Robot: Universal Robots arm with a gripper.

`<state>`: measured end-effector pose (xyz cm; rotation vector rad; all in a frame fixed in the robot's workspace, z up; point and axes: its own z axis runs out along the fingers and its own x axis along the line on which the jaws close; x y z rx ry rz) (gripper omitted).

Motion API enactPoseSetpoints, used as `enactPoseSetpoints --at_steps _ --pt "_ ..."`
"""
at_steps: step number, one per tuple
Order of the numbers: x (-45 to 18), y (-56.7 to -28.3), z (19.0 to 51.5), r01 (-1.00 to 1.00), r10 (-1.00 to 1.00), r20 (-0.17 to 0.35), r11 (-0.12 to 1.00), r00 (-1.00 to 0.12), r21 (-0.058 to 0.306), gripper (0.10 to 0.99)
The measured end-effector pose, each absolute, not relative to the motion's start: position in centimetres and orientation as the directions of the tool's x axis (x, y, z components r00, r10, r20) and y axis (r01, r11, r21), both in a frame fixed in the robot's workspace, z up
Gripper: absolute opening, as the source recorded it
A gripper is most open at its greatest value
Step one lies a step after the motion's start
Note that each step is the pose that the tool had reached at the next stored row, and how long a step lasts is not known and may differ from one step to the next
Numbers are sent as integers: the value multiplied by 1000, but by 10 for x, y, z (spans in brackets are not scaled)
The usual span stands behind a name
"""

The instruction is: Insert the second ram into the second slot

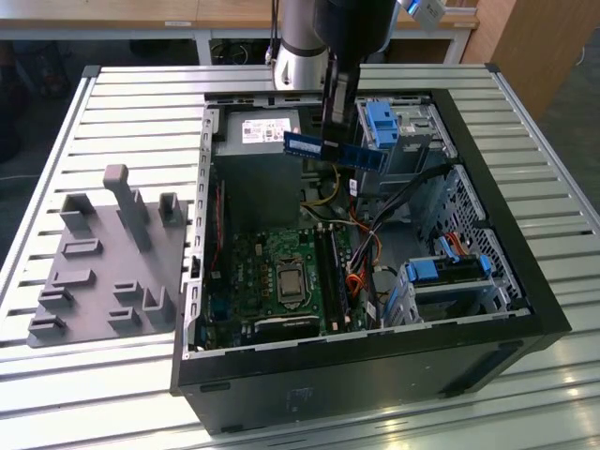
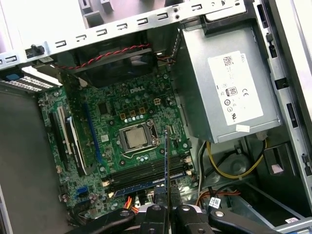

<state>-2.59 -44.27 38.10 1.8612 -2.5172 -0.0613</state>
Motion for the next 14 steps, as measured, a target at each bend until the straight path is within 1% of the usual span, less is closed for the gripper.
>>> enactPoseSetpoints --at_steps 14 --pt "-26 -443 381 -935 -935 -15 354 -355 38 141"
